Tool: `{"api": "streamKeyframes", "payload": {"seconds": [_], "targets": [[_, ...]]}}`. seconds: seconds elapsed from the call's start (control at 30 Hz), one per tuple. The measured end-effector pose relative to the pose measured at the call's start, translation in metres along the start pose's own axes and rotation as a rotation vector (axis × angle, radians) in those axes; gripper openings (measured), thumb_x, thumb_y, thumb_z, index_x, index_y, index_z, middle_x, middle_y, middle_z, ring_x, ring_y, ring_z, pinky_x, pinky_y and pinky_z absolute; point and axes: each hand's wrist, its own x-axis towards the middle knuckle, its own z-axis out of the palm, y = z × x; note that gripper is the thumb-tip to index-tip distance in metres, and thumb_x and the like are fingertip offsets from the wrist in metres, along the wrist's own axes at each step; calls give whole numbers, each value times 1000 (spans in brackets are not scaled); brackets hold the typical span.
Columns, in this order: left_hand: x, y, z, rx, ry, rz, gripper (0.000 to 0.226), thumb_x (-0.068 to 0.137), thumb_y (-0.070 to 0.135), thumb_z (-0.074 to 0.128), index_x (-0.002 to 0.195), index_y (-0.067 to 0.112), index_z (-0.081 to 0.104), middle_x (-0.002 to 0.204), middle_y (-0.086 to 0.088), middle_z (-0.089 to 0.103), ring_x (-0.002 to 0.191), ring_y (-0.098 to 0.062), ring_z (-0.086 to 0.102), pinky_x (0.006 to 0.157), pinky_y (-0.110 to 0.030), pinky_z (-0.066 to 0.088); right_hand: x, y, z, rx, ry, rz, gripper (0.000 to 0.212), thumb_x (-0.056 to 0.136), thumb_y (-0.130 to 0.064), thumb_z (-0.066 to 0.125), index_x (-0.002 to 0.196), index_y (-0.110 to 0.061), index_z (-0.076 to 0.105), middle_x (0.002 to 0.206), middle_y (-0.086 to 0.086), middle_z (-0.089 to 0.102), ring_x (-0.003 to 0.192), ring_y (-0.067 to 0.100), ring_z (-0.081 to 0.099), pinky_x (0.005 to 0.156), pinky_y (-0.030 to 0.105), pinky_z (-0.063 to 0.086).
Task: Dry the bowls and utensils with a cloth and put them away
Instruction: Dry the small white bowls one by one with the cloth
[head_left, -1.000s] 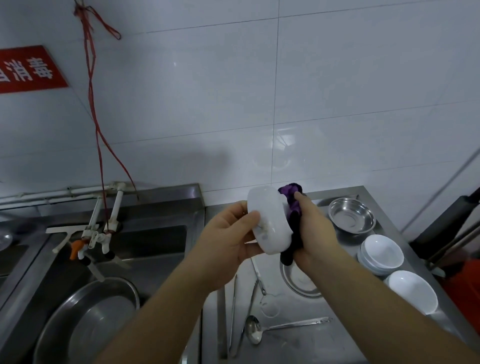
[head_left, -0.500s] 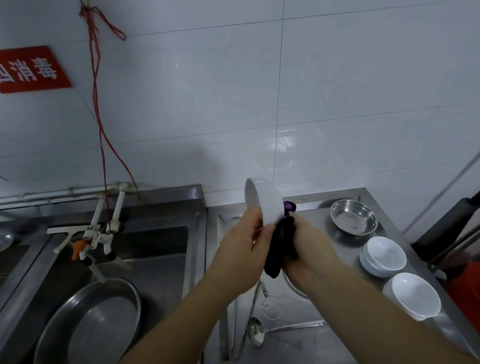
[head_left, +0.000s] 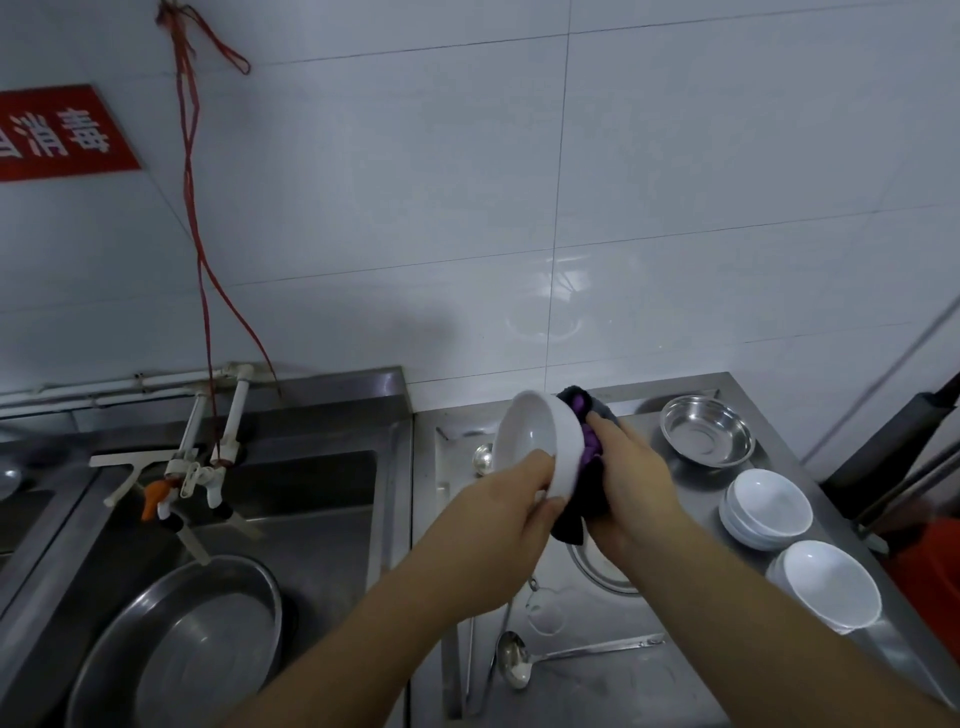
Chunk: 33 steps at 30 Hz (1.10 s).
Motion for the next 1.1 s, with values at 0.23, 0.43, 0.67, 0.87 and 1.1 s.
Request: {"api": "streamKeyframes", "payload": {"seconds": [0.23,0.43,0.67,0.87,1.1], "targets": [[5,-6,-4,103,-20,61,11,112,39,45,107,44,36,90,16,53,72,-2,56,61,-7,39,-1,2,-6,-135,-111,-37,41,87,-41,84,116,-15,72,102,10,82,92,27,80,67,36,65],[9,-13,-3,152,-54,107,19,112,34,44,130,33,44,104,9,62,88,-10,58,80,-26,54,0,9,-8,-96,-118,-9,52,68,-33,93,112,-12,73,107,16,80,97,31,79,71,37,66],[1,-23,20,103,223,101,46,105,56,33,141,34,52,158,10,47,151,-6,28,126,-43,25,5,33,-26,41,-89,18,61,85,-40,84,134,-7,67,126,23,73,115,40,73,95,57,59],[4,-25,46,-677,183,-389,52,106,57,40,156,43,33,153,2,48,128,-18,60,91,-31,60,1,45,-56,-6,63,-31,71,72,-53,86,129,-13,71,130,19,72,123,38,67,101,54,57],[16,-4,78,-1212,105,-668,19,110,22,53,115,29,71,123,-6,71,112,-25,71,76,-33,66,-20,38,-116,-11,183,-40,65,73,-42,91,129,-17,71,124,11,76,114,30,73,86,44,63]]}}
